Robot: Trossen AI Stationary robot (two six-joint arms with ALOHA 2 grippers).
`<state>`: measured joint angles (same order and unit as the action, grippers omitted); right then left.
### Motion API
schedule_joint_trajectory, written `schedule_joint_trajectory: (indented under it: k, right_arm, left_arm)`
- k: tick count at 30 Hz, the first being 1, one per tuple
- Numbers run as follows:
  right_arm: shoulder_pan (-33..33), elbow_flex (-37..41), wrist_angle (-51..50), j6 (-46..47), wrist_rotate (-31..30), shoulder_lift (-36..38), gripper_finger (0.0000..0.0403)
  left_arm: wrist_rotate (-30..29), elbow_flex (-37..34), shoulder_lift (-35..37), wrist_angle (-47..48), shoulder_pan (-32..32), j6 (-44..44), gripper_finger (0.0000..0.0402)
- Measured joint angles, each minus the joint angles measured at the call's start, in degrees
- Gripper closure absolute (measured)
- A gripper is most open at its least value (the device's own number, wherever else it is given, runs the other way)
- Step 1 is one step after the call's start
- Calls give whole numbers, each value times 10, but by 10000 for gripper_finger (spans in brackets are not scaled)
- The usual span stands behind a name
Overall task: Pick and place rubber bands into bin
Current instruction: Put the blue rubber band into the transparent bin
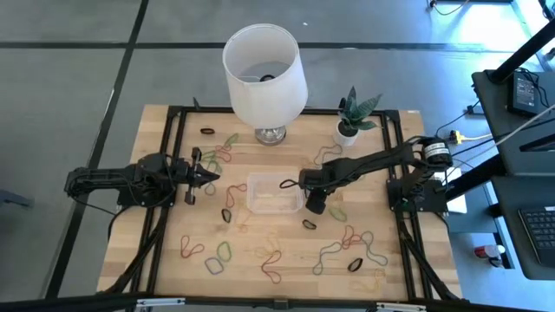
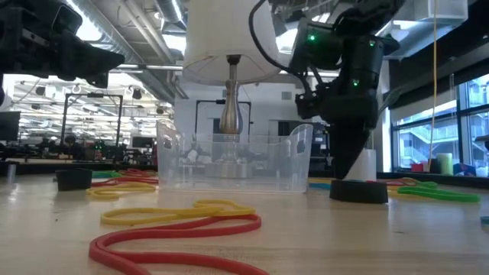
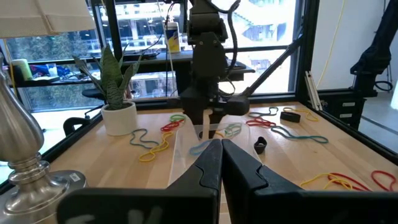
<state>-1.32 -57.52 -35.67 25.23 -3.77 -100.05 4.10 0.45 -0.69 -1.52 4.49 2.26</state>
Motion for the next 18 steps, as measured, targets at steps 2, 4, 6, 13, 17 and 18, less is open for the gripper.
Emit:
schedule_joint_trajectory:
  k: [2,4,6,13,17,18]
  right_arm:
    - [0,15,17,1,0,-4,279]
    - [0,33,37,14,1,-5,279]
    - [0,52,55,24,2,-4,284]
    - [1,67,59,30,0,23,391]
    - [-1,52,-1,53,-2,68,398]
    - [-1,44,-15,61,-12,85,399]
  left_arm:
    - [0,0,0,0,0,0,397]
    - [0,0,0,0,0,0,398]
    - [0,0,0,0,0,0,398]
    - [0,0,0,0,0,0,398]
    - [0,0,0,0,0,0,398]
    - [0,0,0,0,0,0,398]
